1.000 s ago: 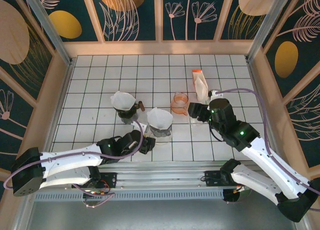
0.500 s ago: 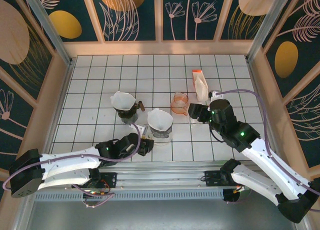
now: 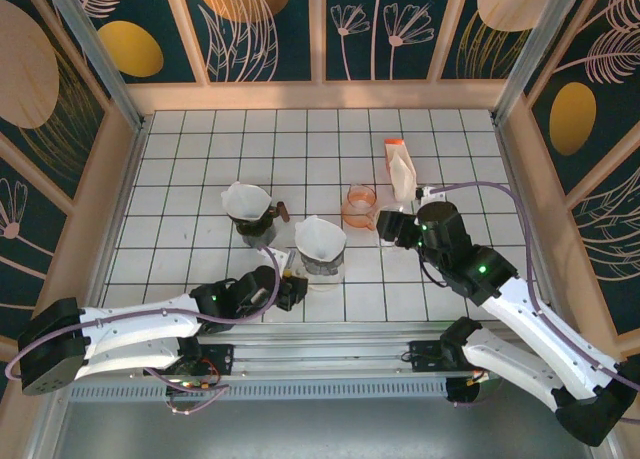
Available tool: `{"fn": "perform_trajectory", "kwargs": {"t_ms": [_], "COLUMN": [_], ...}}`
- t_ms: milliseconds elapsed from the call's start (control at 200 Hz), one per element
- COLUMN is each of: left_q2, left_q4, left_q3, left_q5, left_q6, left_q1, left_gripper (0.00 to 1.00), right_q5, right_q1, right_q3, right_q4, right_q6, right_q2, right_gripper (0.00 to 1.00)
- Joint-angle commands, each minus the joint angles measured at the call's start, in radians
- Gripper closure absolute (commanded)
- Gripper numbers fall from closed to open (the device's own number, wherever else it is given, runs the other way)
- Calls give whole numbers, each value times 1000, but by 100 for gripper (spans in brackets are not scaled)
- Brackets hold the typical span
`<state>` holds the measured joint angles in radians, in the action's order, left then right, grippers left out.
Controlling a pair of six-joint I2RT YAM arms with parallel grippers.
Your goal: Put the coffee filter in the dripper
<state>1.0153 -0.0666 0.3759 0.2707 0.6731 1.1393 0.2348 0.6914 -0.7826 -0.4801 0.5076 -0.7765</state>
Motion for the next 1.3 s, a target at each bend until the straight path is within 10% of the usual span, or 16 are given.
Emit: {"fn": "perform_trajectory", "kwargs": {"t_ms": [0, 1291], "left_q2": [3, 224], "left_q4": [-61, -12], "left_q3": [-22, 177], "left_q5": [6, 186], "left_q6": [-18, 7], "left_q1": [8, 6], "left_gripper": [56, 65], "right_q5": [9, 14], "right_q1": [-8, -9], "right_q3": [12, 38], "right_q4": [8, 6], "right_q6": [12, 9], "right_q2": [16, 68], "right_gripper": [24, 24]}}
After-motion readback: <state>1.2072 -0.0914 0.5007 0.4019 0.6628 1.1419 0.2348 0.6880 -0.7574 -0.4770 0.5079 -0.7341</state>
